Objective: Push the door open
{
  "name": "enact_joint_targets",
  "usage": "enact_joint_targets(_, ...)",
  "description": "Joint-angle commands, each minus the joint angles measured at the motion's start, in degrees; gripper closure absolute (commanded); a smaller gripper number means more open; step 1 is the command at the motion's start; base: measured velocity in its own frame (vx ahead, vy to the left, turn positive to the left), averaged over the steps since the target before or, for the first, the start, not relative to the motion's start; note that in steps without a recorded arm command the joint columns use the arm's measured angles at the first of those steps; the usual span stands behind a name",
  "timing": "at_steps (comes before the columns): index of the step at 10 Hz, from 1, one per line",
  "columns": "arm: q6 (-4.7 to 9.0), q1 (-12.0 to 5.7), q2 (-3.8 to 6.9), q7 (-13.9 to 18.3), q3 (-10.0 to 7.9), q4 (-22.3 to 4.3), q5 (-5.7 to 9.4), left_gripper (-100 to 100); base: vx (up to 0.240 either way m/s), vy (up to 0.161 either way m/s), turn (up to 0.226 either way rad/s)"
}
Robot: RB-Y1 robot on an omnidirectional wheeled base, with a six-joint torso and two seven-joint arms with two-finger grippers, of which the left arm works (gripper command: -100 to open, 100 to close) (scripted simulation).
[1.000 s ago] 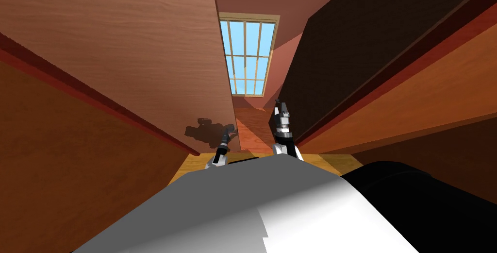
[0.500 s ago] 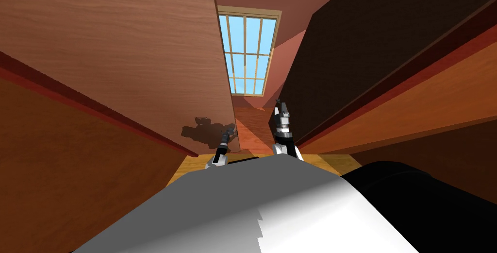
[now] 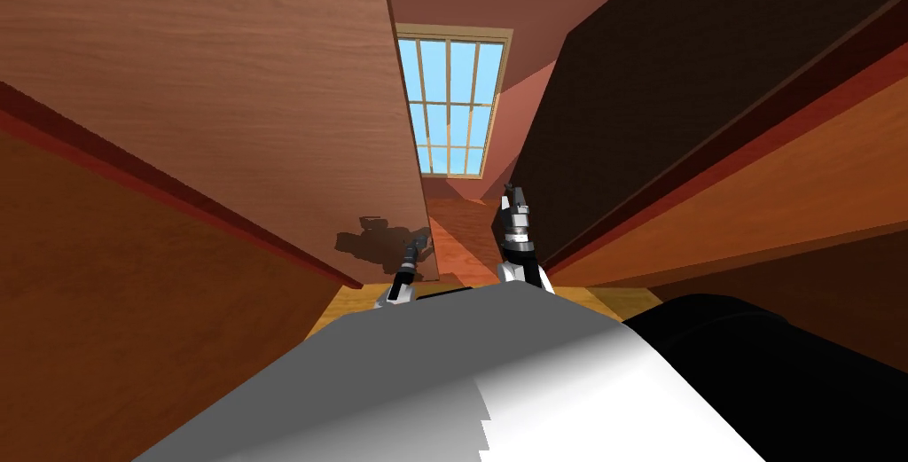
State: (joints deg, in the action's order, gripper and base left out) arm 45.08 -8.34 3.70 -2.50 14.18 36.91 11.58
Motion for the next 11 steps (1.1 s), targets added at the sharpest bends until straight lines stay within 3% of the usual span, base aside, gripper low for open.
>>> enact_joint_targets(1, 0.52, -0.66, 0.41, -0.16, -0.91, -0.14, 0.41, 100, 0.154, -0.063, 0.03)
enact_joint_targets(11, 0.78, -0.69, 1.84, -1.63, -6.2, -0.81, 3.03, 100, 0.167, -0.08, 0.053)
